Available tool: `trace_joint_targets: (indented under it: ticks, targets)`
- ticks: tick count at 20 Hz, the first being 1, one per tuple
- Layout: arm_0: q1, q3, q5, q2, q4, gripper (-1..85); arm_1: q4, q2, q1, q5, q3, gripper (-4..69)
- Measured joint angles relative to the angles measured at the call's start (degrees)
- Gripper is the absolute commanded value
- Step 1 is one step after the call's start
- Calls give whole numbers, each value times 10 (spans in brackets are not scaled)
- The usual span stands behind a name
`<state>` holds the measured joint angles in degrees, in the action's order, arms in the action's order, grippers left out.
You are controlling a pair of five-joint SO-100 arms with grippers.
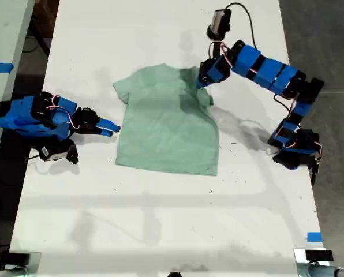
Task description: Fold t shirt
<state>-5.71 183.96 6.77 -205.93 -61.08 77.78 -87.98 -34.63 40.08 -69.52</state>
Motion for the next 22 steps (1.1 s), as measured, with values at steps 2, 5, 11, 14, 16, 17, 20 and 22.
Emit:
trace_joint_targets:
  ticks: [2,5,11,14,16,17,20,22]
  targets:
    - [0,0,0,0,0,147,-35,1,64,0,5,15]
    - [0,0,0,0,0,147,-69,33,114,0,14,190]
    - [0,0,0,0,0,147,-12,-74,18,0,-30,8]
    - [0,0,0,0,0,147,1,-257,39,-7,-177,8]
    - [0,0,0,0,0,147,-26,-405,127,-53,-323,8]
    - [0,0,0,0,0,147,-57,-483,177,-81,-412,8]
    - [0,0,0,0,0,147,-151,-679,250,-131,-682,8]
    - [0,0,0,0,0,147,-171,-781,247,-134,-827,8]
